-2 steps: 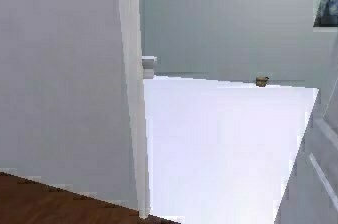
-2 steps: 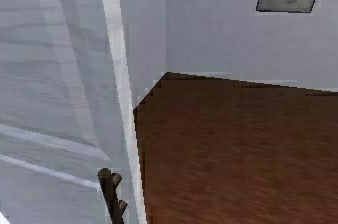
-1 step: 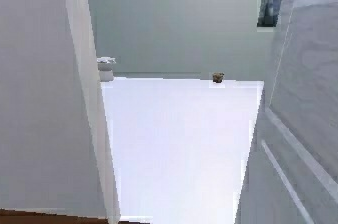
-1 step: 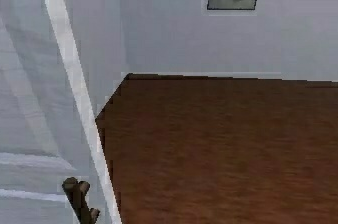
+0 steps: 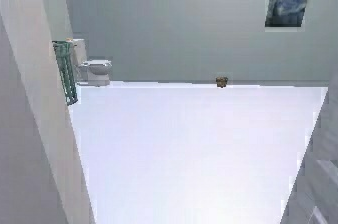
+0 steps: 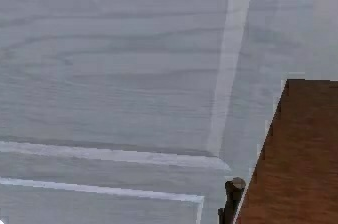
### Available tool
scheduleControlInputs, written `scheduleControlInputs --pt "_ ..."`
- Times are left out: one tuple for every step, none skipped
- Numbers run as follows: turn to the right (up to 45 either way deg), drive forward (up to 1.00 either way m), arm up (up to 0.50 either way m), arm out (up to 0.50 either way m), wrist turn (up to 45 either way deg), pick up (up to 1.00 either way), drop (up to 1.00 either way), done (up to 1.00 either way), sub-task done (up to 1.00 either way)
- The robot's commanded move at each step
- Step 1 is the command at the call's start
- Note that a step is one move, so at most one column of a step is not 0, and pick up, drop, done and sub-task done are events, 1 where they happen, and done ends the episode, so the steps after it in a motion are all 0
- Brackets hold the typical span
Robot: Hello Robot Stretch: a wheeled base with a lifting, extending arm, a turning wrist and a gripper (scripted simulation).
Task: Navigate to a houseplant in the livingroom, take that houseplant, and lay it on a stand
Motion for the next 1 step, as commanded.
scheduleControlInputs --pt "12.0 0.00 0.00 0.00 0.0 0.00 0.00 0.00 0.00"
